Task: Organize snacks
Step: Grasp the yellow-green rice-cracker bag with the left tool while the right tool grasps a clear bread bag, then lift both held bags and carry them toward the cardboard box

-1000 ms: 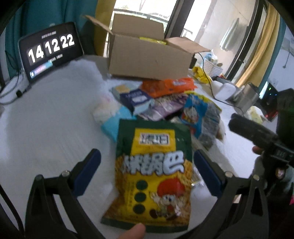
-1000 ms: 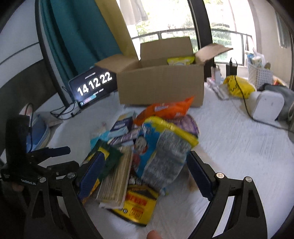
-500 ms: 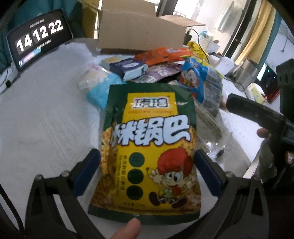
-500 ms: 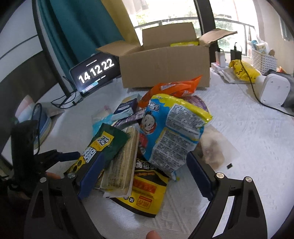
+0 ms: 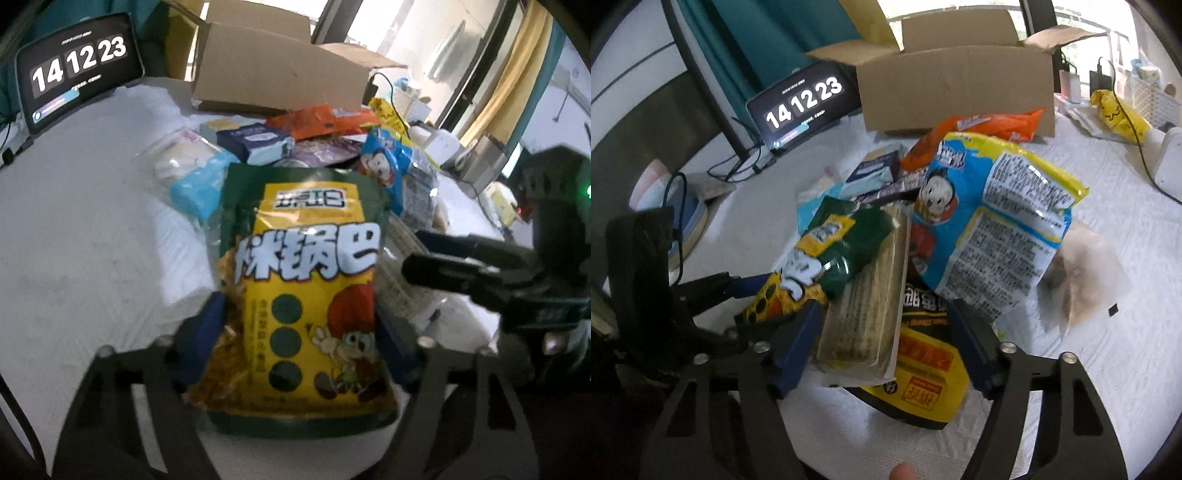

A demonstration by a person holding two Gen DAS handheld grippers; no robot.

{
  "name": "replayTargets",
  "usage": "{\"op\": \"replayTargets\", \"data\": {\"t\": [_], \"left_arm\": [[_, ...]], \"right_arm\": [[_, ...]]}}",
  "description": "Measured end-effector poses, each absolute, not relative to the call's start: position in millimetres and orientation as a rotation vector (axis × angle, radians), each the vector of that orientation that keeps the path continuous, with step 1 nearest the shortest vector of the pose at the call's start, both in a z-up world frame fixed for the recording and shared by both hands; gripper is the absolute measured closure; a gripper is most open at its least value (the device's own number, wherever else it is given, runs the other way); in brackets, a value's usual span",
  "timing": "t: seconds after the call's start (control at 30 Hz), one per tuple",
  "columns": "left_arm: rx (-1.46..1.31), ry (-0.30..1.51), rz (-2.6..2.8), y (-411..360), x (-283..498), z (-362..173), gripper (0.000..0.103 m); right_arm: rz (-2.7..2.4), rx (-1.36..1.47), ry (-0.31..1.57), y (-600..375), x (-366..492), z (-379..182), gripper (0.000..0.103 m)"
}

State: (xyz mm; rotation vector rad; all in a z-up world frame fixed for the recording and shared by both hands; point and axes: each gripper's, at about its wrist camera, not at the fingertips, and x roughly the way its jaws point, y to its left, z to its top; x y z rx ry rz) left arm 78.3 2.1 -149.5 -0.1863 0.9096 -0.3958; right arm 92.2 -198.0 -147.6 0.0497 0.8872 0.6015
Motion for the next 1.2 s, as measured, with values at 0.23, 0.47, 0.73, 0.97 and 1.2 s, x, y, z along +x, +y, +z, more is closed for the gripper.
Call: {"op": "replayTargets", "data": {"t": [0.23, 0.47, 0.73, 0.97, 1.2], "left_arm": [[-0.179, 0.886, -0.38, 9, 76, -142, 0.052], [-0.184, 0.856, -0.344, 21, 76, -133, 0.055], [-0.18, 0.802, -0.267, 43, 79, -114, 0.055], [-0.168, 0.748, -0.218, 55, 83, -96, 0.055], [-0.153, 0.7, -0.191, 58, 88, -78, 0.055]], "right_arm": [[0.619, 0.011, 0.882, -187, 91, -149, 0.045], [0.64, -0.025, 0.846, -178, 87, -147, 0.07], [0.663, -0.029, 0.77, -181, 80, -132, 0.08], [0.677, -0.068, 0.681, -185, 70, -110, 0.082], [0.668, -0.076, 0.604, -196, 69, -85, 0.082]]}}
